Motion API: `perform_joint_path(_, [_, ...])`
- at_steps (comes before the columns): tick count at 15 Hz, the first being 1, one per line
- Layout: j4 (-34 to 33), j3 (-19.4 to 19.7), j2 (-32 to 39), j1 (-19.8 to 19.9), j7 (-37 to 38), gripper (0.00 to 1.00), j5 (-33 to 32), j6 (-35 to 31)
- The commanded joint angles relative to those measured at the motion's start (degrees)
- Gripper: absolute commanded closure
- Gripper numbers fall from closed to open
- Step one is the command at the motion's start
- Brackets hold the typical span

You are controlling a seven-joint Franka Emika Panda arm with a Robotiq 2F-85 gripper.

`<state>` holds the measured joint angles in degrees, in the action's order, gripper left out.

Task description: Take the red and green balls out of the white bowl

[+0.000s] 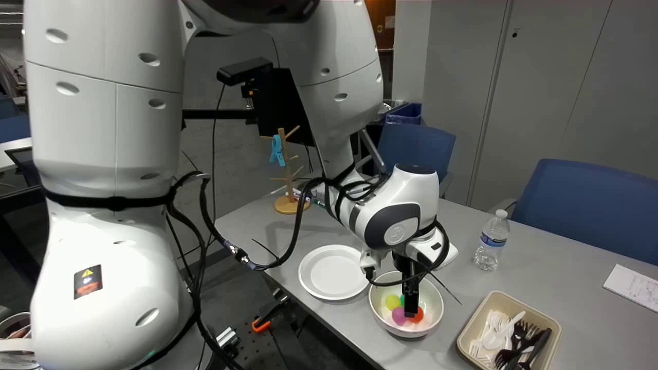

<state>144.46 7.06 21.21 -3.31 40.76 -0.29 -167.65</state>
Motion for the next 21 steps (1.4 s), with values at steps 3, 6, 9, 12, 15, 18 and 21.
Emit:
perform_joint_path(3, [-2.0,-1.0,5.7,-0.4,-2.4,0.00,6.9,-7.0])
perform_joint_path(6, [-2.5,-2.0,7.2,-0.1,-3.4,0.00,10.0,-9.8])
perform_joint_path(9, [-3.2,-2.5,8.3,-0.2,-4.4,0.00,12.2,-11.5])
perform_joint_path(12, [-3.6,-2.0,9.2,-0.8,-5.5,0.00,12.9,-13.0])
perform_joint_path(15, [-4.0,-1.9,9.7,-0.9,-6.4,0.00,13.4,-13.9])
perform_joint_path(18, [-4.2,-1.9,10.0,-1.0,-6.9,0.00,14.0,-13.8])
perform_joint_path(21, [-4.4,-1.3,10.2,-1.4,-7.0,0.00,13.9,-13.7])
